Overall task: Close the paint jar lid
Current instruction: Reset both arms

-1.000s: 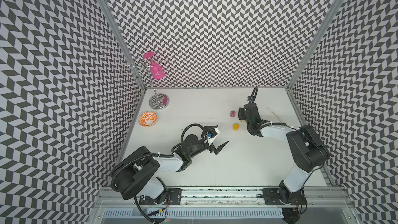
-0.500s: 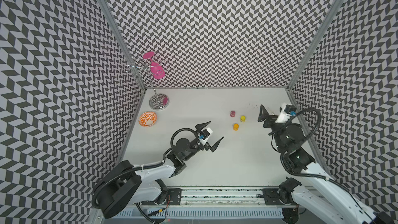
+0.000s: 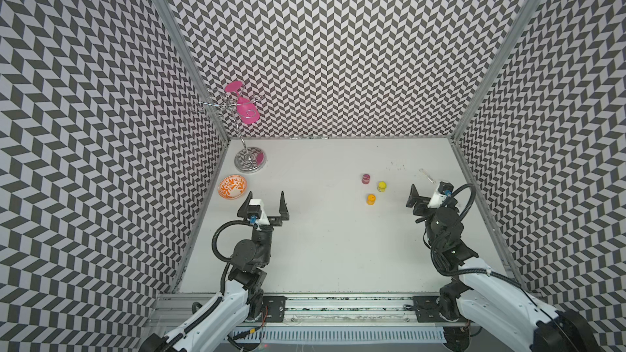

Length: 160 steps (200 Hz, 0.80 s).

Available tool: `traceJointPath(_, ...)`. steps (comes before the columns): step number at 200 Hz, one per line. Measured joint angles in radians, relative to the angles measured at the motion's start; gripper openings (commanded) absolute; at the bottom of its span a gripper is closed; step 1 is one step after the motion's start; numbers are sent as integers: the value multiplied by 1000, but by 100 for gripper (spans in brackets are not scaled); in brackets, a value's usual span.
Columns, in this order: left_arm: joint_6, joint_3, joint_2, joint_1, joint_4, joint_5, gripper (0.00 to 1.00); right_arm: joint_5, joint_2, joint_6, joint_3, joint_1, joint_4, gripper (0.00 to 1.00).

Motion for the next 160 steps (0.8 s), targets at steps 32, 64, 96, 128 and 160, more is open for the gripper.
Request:
traceJointPath(32,-48,-18,275,227,117,74,100,-77,208,1,5,-169,107,99)
traceJointPath(64,-126,-38,585,408,368,204,100,-167,351,8,3,-243,228,100)
traceJointPath(96,-175,-38,840,465,584,328,100,-224,401,-1,-6,-245,350,99)
traceJointPath(128,-196,-37,864,494,601,417,100,-251,489,-23,-55,-260,558,99)
traceJointPath(160,-196,-35,879,493,601,472,100,-374,616,-101,-79,-253,673,99)
